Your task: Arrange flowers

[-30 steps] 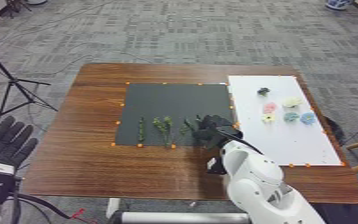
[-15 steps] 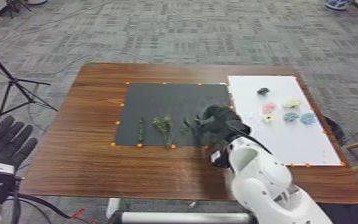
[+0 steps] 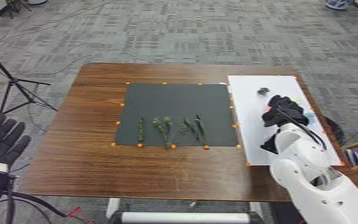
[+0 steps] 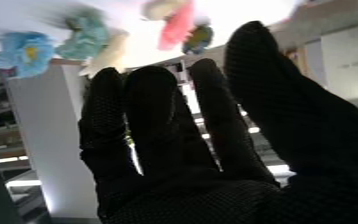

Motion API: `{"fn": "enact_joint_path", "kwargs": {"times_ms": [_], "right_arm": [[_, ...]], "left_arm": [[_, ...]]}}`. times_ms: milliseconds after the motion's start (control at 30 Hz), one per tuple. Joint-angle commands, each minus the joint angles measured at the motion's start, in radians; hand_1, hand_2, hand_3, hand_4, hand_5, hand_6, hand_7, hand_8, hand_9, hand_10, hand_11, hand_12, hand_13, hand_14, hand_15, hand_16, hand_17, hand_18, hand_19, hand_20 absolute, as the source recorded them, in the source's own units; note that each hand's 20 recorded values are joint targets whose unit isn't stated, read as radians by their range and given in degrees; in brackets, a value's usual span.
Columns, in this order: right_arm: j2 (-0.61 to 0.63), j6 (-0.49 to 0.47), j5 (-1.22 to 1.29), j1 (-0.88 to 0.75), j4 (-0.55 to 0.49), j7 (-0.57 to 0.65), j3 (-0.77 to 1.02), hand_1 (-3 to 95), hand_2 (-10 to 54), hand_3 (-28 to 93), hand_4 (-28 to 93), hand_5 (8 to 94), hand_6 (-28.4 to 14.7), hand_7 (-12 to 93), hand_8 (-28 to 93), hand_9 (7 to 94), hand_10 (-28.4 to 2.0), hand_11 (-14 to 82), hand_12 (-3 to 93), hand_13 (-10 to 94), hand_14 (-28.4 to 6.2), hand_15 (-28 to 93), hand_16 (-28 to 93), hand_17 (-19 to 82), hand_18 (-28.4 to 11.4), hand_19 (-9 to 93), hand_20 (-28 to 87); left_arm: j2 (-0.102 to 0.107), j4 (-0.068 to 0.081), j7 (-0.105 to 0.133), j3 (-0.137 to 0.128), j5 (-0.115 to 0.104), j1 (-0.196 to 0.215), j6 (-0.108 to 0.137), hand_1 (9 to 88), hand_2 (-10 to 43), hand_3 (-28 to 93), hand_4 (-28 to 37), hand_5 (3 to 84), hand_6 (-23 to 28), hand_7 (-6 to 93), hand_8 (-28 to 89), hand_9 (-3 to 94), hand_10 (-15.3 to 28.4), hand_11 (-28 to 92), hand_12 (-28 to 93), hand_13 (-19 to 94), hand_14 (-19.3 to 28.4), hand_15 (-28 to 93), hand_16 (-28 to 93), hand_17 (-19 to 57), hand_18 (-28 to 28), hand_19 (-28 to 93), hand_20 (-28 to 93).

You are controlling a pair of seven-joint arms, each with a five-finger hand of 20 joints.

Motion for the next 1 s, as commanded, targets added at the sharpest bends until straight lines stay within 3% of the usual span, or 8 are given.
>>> {"fn": "enact_joint_path", "kwargs": {"times_ms": [33,333,567,800,1000], "right_arm": [[-0.005,-0.036,-0.032,0.008,0.046,-0.013,-0.006,56.8,-9.5,77,-28,49.3,-10.0,13,-10,43.8,-18.2,16.5,13.9,57,-14.0,77,34,27,-26.8,81,36],[-0.013,-0.023,-0.036,0.032,0.111,-0.037,-0.025,58.2,-9.5,75,-28,52.6,-8.1,13,-10,48.0,-15.8,16.6,13.5,59,-12.9,76,35,27,-25.9,81,37],[-0.011,0.058,-0.064,0.030,0.153,-0.040,-0.053,57.0,-9.5,74,-28,64.9,-2.8,17,-10,63.4,-12.8,18.5,15.3,65,-11.0,74,35,29,-25.2,81,39],[0.000,0.139,-0.096,0.021,0.147,-0.027,-0.074,62.0,-9.5,66,-28,76.6,-0.6,21,4,79.1,-9.7,6.0,31.5,69,-10.2,75,30,32,-24.9,81,41],[0.017,0.230,-0.117,0.006,0.082,-0.036,-0.073,62.0,-9.5,67,-28,76.9,-0.5,26,7,78.7,-9.8,4.8,31.3,70,-9.8,75,31,32,-24.7,81,41]], "left_arm": [[0.000,-0.006,0.010,-0.003,-0.005,0.000,-0.005,22.5,19.7,66,-28.3,38.5,8.6,12.8,-7,33.8,14.3,20,14,24,13.4,29,-3,-3.5,10.5,19,13],[-0.003,-0.006,0.014,0.006,-0.008,0.002,-0.002,22.7,19.8,66,-28.3,38.5,8.6,13.0,-7,33.9,14.3,20,14,24,13.4,29,-3,-3.4,10.5,19,13],[-0.005,-0.008,0.012,0.010,-0.007,0.002,0.000,22.7,19.9,66,-28.3,38.6,8.7,12.9,-8,34.0,14.3,20,14,24,13.4,29,-3,-3.4,10.5,19,13],[-0.015,-0.011,0.015,0.005,-0.005,0.010,-0.002,22.6,20.0,66,-28.3,38.6,8.7,12.8,-7,33.9,14.2,20,14,24,13.5,29,-3,-3.4,10.5,19,13],[-0.015,-0.013,0.019,-0.005,-0.004,0.016,-0.009,22.7,20.0,66,-28.3,38.6,8.6,12.7,-7,33.9,14.3,20,14,24,13.4,29,-3,-3.4,10.5,19,13]]}}
